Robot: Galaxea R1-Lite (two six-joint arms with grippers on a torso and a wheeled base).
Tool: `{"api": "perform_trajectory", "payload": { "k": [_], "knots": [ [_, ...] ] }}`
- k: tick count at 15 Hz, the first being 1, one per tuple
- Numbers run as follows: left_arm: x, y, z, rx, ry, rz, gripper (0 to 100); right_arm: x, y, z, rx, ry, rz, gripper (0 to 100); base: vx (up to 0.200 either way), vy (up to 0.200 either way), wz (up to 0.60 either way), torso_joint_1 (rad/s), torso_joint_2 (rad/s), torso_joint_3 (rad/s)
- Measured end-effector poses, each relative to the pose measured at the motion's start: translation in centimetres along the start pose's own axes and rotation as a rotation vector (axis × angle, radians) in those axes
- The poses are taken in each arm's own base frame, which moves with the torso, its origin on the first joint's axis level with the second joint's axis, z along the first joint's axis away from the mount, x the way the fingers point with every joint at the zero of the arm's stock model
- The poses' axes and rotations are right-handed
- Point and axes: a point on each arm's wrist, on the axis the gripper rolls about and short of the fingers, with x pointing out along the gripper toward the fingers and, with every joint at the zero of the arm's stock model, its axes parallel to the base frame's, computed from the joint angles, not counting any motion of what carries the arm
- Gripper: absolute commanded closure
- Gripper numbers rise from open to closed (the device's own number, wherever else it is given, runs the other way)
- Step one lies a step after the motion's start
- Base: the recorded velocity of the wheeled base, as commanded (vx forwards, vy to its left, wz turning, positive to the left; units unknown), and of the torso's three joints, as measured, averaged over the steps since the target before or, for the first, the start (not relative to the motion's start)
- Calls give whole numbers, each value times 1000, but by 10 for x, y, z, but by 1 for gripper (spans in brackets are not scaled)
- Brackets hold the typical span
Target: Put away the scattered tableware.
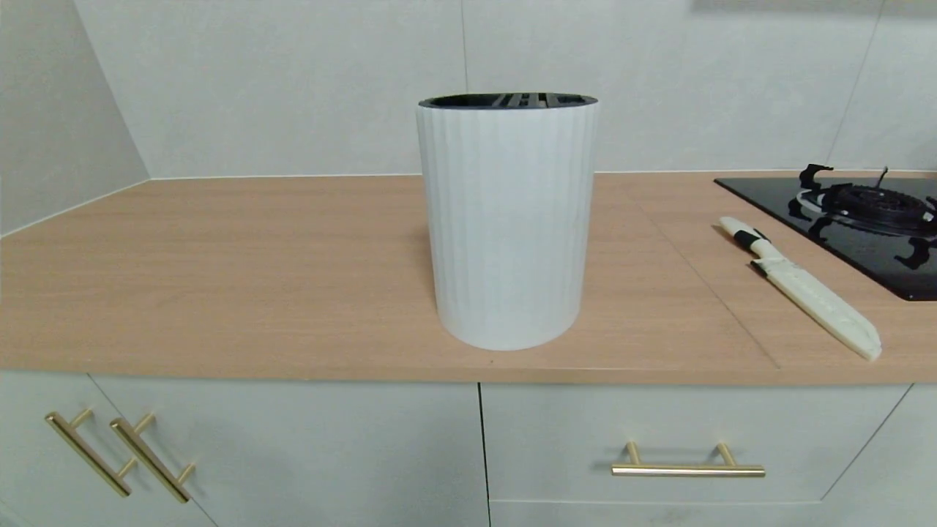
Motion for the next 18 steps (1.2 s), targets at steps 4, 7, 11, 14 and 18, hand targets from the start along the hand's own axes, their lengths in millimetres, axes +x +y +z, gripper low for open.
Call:
{"api": "perform_trajectory", "payload": {
  "k": [4,7,11,14,18],
  "knots": [
    [0,0,0,0,1,0,0,0,0,0,0,0,0,0,0,0,0,179,-469,-287],
    [0,0,0,0,1,0,0,0,0,0,0,0,0,0,0,0,0,198,-471,-279],
    [0,0,0,0,2,1,0,0,0,0,0,0,0,0,0,0,0,214,-485,-282],
    [0,0,0,1,2,0,0,0,0,0,0,0,0,0,0,0,0,229,-504,-284],
    [0,0,0,0,1,0,0,0,0,0,0,0,0,0,0,0,0,245,-535,-292]
  ]
}}
